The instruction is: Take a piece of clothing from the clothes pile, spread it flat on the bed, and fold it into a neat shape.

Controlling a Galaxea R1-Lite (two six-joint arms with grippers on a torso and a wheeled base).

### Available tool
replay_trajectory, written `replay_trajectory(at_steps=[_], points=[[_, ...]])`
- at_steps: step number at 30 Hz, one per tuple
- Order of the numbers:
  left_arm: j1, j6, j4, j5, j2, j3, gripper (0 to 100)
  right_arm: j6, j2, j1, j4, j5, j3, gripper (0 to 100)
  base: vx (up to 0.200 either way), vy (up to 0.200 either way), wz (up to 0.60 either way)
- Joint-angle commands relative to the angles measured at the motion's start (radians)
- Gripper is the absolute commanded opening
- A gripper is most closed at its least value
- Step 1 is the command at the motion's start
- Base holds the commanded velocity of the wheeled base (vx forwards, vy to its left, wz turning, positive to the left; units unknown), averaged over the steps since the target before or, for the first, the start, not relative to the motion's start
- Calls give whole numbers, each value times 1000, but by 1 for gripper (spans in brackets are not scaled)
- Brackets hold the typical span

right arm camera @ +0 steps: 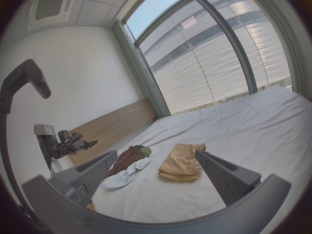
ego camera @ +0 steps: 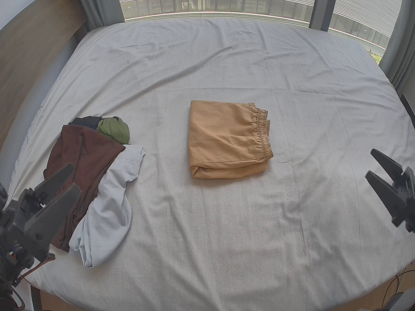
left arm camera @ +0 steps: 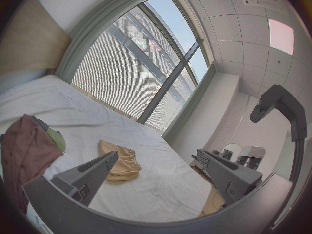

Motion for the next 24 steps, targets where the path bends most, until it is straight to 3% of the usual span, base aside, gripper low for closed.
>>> replay_trajectory(at_steps=[1,9,13,16,22,24], points=[[35,41,132,54,-235,46,100,-53,-318,-71,128,1,95,100,0,0,0],[109,38,460,54,-511,46,100,-40,-709,-107,499,5,95,100,0,0,0],[172,37,664,53,-704,34,100,-33,-1054,-108,847,5,64,100,0,0,0],[228,38,781,42,-801,20,100,-74,-1091,-110,892,-22,99,100,0,0,0],[337,57,1008,16,-997,14,100,-103,-1082,-111,961,-216,110,100,0,0,0],[385,86,1088,13,-1060,14,100,-129,-1082,-110,1034,-354,110,100,0,0,0]])
